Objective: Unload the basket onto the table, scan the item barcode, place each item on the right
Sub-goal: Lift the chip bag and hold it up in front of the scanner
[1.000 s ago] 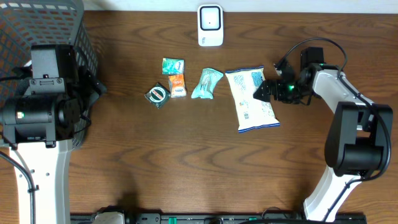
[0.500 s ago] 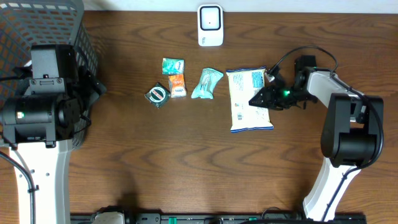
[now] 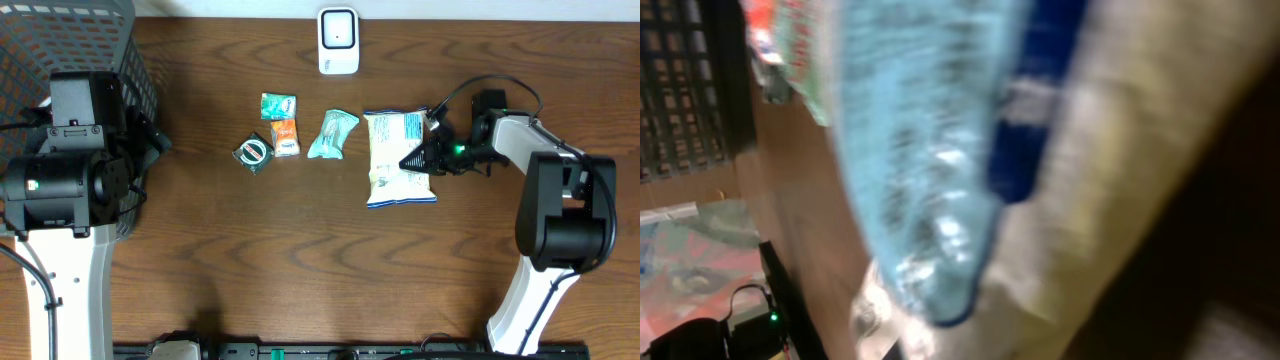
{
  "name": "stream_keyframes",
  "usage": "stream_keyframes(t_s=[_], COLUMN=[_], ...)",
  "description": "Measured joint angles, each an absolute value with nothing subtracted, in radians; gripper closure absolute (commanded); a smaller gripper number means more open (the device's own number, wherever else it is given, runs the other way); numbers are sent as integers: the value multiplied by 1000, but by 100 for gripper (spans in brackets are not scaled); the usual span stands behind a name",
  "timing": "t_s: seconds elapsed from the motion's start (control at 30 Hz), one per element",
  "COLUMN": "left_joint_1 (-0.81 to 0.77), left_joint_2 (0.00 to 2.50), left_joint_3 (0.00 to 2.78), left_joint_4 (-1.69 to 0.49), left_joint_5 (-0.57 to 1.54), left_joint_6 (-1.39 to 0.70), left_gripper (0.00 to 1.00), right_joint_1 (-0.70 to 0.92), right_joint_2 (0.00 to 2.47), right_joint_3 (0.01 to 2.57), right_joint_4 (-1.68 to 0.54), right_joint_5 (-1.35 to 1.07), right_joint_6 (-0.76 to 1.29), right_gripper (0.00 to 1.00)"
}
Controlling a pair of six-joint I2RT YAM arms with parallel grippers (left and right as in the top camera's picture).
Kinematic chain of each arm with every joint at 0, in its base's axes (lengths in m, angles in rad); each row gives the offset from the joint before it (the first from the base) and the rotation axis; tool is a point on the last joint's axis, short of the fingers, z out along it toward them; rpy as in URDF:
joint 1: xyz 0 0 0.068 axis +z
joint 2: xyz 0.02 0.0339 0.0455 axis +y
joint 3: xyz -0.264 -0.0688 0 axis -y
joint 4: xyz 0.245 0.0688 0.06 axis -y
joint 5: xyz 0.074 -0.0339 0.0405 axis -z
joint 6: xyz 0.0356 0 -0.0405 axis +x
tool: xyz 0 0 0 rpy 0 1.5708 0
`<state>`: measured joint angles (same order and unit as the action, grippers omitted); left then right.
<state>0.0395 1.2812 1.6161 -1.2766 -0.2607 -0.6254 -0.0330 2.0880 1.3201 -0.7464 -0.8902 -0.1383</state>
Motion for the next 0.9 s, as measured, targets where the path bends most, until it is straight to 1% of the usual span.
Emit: stream_keyframes(t_s=[0.27, 0.37, 0.47, 0.57, 0.63, 0.9], left_joint_1=[39, 39, 39, 39, 39, 39], left_joint_2=[1281, 1281, 1281, 1281, 1281, 1281], left_joint_3=[1616, 1616, 1616, 1616, 1616, 1616], left_joint_4=[-1277, -1276, -1277, -1276, -1276, -1277], left_joint_5=[-261, -261, -261, -261, -261, -261], left_joint_6=[-625, -625, -625, -625, -625, -625], left_gripper=[2, 2, 2, 2, 2, 2], right_joint_1=[-24, -22, -14, 5, 21, 97], right_joint_2=[1832, 1780, 1766, 1766, 1766, 1766], right_joint_3=[1330, 1334, 1336, 1337, 1337, 1337], right_joint_4=[-691, -655, -563, -461, -407, -348], right_joint_5=[-940, -958, -1051, -1203, -1248, -1300], right_joint_6=[-130, -104, -66, -33, 9, 100], right_gripper=[99, 99, 99, 99, 99, 99])
